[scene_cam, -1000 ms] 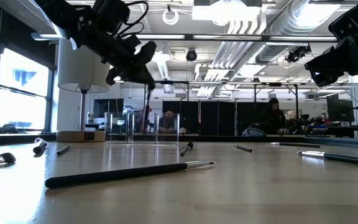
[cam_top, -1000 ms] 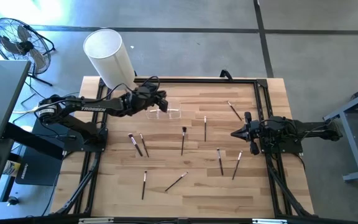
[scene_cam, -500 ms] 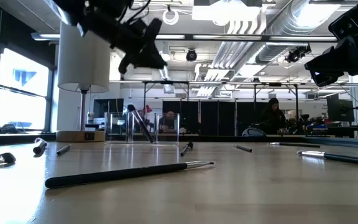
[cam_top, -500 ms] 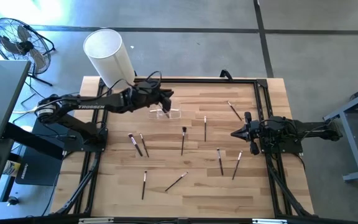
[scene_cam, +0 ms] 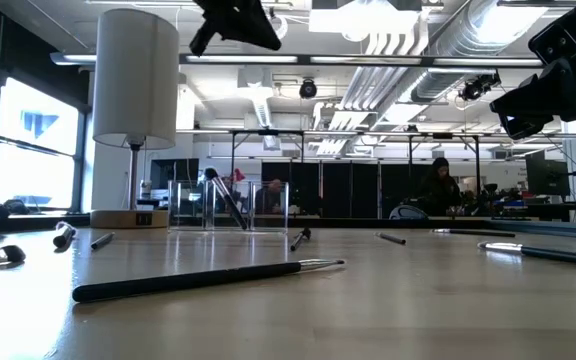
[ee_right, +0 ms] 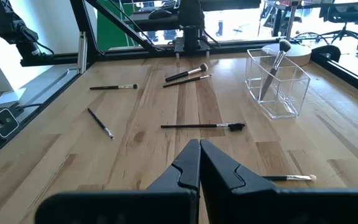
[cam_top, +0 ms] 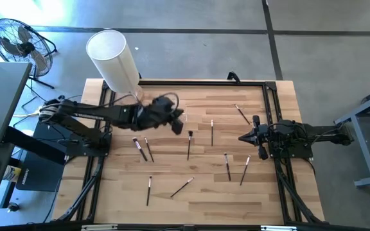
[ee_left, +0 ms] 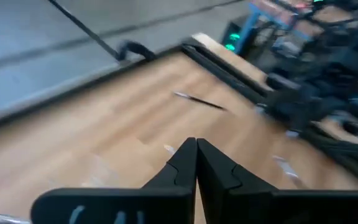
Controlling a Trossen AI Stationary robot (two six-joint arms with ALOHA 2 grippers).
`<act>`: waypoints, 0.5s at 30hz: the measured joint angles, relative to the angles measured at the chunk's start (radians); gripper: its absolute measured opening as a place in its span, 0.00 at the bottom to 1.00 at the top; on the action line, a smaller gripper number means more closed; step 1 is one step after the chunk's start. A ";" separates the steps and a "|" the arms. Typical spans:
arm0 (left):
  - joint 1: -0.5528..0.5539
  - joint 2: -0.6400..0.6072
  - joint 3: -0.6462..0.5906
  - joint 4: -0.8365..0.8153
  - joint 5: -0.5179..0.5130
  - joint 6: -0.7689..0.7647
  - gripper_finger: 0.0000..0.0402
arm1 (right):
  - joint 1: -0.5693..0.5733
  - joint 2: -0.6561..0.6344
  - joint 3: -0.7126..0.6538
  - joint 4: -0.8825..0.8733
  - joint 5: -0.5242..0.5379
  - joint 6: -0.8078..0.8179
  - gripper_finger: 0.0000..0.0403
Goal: Pick & Place Makeup Supplies
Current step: Put the black makeup brush into the transparent organizer
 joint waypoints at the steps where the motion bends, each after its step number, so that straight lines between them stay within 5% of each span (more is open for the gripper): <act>1: -0.023 0.004 0.006 -0.015 0.006 -0.046 0.00 | 0.000 0.000 0.000 0.000 0.000 0.000 0.00; 8: -0.171 0.115 0.006 -0.169 0.109 -0.318 0.00 | 0.000 0.000 0.000 0.002 0.065 -0.205 0.00; 15: -0.272 0.271 0.003 -0.169 0.461 -0.316 0.00 | 0.000 0.000 0.000 0.001 0.070 -0.199 0.00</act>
